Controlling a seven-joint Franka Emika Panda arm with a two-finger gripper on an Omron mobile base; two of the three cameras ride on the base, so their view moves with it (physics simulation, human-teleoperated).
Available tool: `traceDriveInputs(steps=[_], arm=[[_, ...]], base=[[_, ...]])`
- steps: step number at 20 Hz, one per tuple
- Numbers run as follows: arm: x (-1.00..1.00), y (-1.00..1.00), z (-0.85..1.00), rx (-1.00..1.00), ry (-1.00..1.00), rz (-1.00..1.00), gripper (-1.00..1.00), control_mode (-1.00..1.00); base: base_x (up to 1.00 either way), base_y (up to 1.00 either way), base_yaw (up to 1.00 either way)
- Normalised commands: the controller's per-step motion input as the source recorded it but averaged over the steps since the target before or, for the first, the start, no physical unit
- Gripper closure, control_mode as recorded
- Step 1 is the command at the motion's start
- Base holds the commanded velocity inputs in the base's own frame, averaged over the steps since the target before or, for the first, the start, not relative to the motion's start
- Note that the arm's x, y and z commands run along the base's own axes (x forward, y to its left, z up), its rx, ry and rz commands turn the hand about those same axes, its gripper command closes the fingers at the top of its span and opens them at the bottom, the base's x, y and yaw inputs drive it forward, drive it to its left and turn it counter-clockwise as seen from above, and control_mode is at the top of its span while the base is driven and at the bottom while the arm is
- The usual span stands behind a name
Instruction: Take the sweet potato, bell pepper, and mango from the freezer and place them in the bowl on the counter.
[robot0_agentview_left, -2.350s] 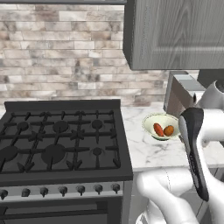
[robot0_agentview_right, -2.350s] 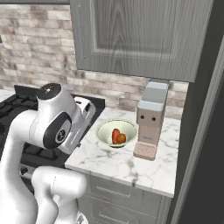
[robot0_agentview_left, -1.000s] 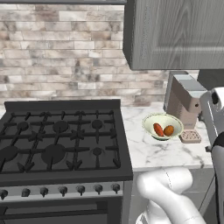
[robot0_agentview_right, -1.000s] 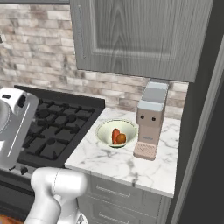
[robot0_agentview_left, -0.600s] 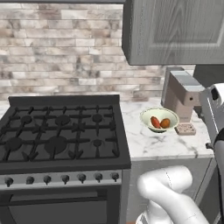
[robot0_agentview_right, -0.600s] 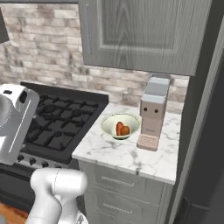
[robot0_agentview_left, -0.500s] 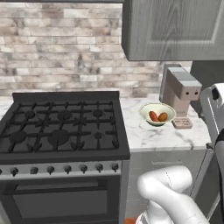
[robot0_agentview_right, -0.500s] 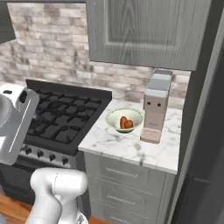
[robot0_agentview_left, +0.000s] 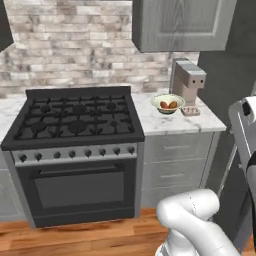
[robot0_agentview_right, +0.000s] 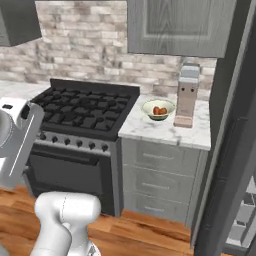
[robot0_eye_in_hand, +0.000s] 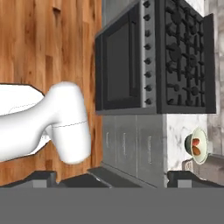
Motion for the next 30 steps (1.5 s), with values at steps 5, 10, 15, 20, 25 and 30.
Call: traceDriveInputs(steps=[5,10,15,20,25,30], arm=[[0.0,0.0,0.0,0.0,0.0,0.0,-1.0,1.0],[0.0,0.0,0.0,0.0,0.0,0.0,-1.0,1.0],[0.0,0.0,0.0,0.0,0.0,0.0,-1.0,1.0],[0.0,0.0,0.0,0.0,0.0,0.0,-1.0,1.0],[0.0,0.0,0.0,0.0,0.0,0.0,-1.0,1.0],[0.0,0.0,0.0,0.0,0.0,0.0,-1.0,1.0]], base=[[-0.98,-0.09,-0.39],[-0.76,-0.74,-0.36],[-0.1,-0.97,-0.21],[0.21,-1.0,-0.1],[0.94,-0.57,-0.1],[0.01,-0.92,-0.21]])
